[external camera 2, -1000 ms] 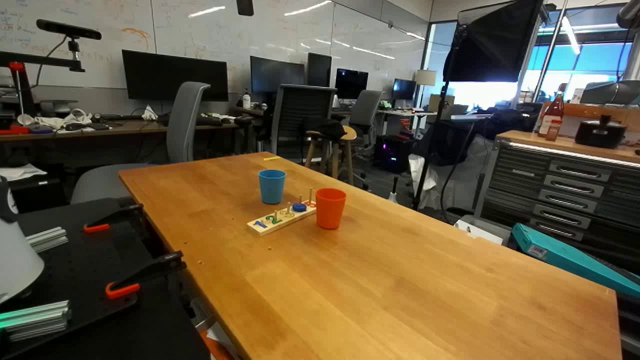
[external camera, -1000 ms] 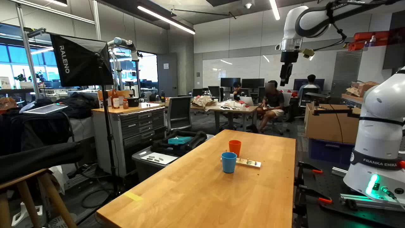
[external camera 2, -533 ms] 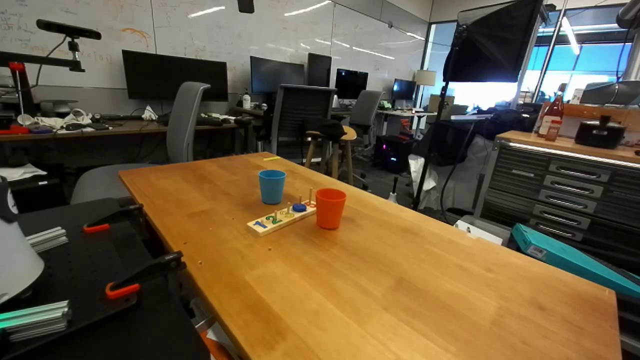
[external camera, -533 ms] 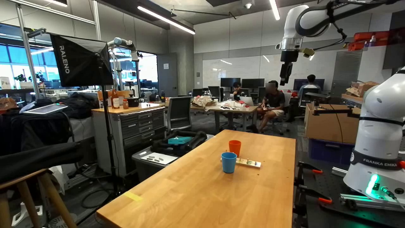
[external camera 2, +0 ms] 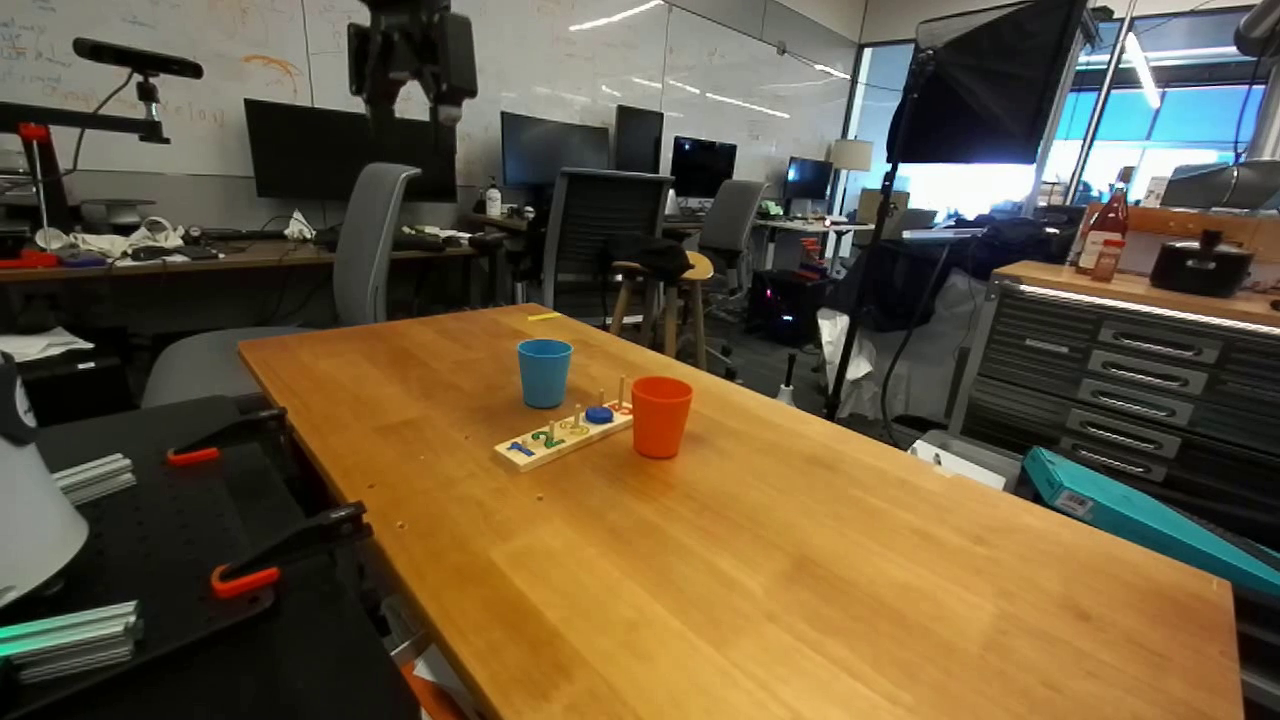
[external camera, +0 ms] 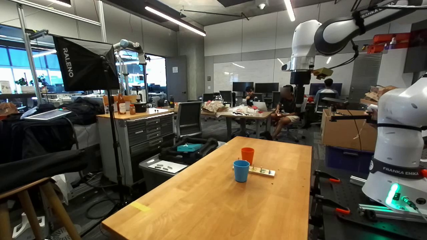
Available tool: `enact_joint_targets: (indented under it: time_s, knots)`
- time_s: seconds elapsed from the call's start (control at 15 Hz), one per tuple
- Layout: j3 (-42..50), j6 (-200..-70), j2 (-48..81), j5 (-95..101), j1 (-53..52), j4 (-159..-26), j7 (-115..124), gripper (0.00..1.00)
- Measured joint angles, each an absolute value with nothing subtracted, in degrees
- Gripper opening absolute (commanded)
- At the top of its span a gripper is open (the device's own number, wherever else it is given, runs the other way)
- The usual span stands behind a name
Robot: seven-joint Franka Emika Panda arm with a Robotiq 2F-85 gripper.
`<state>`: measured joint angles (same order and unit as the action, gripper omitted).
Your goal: Pick up the blue cup and put it in the orange cup
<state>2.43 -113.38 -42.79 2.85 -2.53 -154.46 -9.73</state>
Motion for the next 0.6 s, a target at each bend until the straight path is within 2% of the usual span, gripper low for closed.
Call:
enact_joint_targets:
  time_s: [0.27, 0.6]
  knots:
    - [-3.92, -125.03, -39.41, -1.01, -9.01, -159.57, -5.93, 1.00]
    - [-11.39, -141.74, -26.01, -1.01, -11.11, -159.48, 1.73, 1.00]
